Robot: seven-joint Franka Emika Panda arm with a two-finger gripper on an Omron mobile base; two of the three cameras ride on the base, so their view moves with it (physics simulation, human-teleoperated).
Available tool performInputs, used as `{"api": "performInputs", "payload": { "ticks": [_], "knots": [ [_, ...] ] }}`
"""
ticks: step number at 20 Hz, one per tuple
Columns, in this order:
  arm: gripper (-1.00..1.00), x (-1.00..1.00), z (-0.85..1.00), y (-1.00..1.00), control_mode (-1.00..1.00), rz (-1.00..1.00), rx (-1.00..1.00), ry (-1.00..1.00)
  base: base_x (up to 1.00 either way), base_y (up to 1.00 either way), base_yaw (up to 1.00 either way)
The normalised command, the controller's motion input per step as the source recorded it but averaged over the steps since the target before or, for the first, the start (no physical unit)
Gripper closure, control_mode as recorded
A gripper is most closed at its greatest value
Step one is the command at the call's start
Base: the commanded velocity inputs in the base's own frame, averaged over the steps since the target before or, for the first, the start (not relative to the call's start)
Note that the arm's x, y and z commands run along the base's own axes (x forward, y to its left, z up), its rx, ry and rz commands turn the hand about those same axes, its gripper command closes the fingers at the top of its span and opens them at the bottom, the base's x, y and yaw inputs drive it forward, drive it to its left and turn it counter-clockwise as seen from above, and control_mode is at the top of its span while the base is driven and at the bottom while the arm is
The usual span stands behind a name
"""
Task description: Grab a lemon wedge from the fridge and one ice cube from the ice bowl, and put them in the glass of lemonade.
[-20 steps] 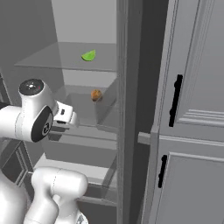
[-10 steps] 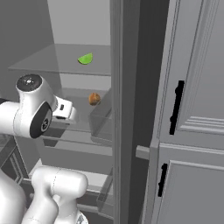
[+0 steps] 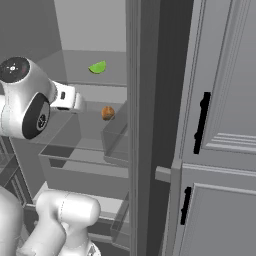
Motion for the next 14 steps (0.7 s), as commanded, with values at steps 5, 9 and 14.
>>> {"api": "performInputs", "payload": {
  "ticks": [5,9,14],
  "knots": [
    [-1.0,0.38,0.16,0.02,-1.0,0.0,-0.05,-0.26,0.0,0.0,0.0],
    [-1.0,0.47,0.23,0.0,-1.0,0.0,0.0,-0.14,0.0,0.0,0.0],
    [-1.0,0.23,0.51,0.0,-1.0,-0.07,0.08,-0.01,0.0,0.0,0.0]
  ]
}}
